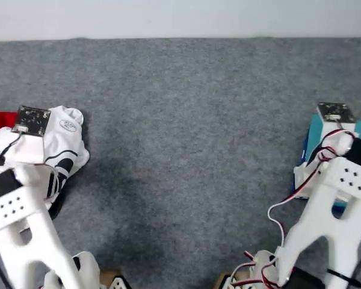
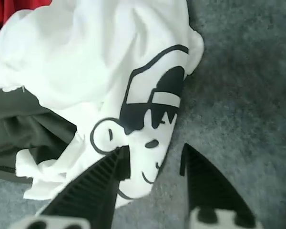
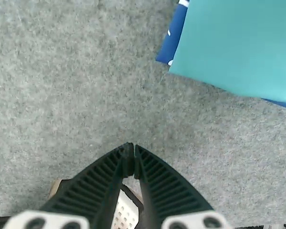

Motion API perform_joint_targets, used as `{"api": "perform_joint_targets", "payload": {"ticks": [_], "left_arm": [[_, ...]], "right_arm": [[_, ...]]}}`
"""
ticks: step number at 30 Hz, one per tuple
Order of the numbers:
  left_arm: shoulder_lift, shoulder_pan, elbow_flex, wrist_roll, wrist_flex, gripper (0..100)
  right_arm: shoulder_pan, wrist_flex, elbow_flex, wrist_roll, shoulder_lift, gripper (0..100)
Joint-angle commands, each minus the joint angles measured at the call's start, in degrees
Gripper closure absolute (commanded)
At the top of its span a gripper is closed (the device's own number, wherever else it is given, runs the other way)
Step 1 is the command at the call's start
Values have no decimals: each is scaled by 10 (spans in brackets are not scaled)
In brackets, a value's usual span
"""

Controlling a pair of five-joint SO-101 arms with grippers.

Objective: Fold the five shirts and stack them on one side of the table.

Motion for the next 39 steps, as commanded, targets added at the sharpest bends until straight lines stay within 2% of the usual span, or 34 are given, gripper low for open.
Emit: {"api": "perform_joint_targets", "payload": {"ticks": [1, 10, 17, 20, 25, 29, 34, 36, 39], "left_arm": [[59, -25, -34, 14, -45, 819], [219, -41, -155, 18, -48, 822], [265, -42, -196, 19, -56, 824], [230, -43, -220, 17, -18, 843], [206, -32, -218, 17, -13, 844], [267, -29, -196, 16, -47, 844], [335, -27, -195, 18, -48, 850], [337, -26, -193, 19, -47, 885], [317, -8, -197, 19, -25, 1000]], "right_arm": [[-3, 22, -2, 5, -22, 990], [-3, 22, -2, 5, -22, 990], [-3, 22, -2, 4, -23, 990], [-3, 22, -2, 4, -27, 990], [-3, 22, -2, 3, -26, 990], [-3, 22, -2, 3, -27, 990], [-3, 22, -2, 3, -26, 990], [-3, 22, -2, 3, -22, 990], [-3, 22, -2, 3, -22, 990]]}}
